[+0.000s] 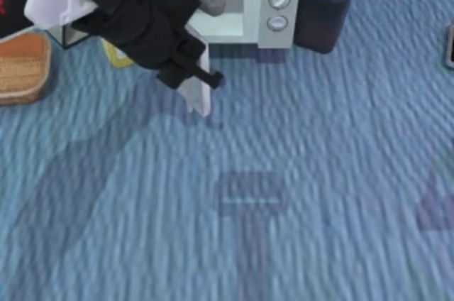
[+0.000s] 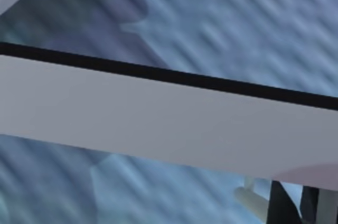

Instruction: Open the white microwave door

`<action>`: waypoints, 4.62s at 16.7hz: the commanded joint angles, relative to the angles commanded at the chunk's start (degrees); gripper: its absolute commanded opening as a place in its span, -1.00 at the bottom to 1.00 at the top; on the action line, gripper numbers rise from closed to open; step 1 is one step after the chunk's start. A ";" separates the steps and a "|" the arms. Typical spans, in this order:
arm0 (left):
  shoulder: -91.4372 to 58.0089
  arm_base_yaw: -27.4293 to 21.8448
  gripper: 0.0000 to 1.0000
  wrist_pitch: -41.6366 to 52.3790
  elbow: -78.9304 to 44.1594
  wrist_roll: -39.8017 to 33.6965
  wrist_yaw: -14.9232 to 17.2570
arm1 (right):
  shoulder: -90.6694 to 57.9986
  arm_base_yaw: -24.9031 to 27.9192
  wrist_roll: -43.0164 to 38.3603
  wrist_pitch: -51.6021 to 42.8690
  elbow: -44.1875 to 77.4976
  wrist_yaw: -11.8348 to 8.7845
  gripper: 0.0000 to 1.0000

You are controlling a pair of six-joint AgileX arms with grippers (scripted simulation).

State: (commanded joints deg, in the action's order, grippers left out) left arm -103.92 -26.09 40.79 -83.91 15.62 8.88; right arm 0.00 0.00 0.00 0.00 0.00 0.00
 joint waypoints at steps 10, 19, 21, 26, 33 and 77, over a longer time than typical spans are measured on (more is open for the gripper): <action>0.00 0.00 -1.00 0.00 0.00 0.00 0.00 | 0.00 0.00 0.00 0.00 0.00 0.00 1.00; 0.03 0.12 -1.00 0.14 0.38 0.77 0.75 | 0.00 0.00 0.00 0.00 0.00 0.00 1.00; 0.69 1.13 -1.00 0.52 0.87 3.31 1.98 | 0.00 0.00 0.00 0.00 0.00 0.00 1.00; 2.26 3.84 -1.00 1.75 2.45 10.03 5.30 | 0.00 0.00 0.00 0.00 0.00 0.00 1.00; 2.31 3.98 -1.00 1.85 2.58 10.39 5.47 | 0.00 0.00 0.00 0.00 0.00 0.00 1.00; 3.16 8.53 -1.00 5.52 3.20 22.05 10.80 | 0.00 0.00 0.00 0.00 0.00 0.00 1.00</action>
State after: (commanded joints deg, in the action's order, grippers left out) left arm -100.76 -17.57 46.31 -80.71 37.67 19.68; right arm 0.00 0.00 0.00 0.00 0.00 0.00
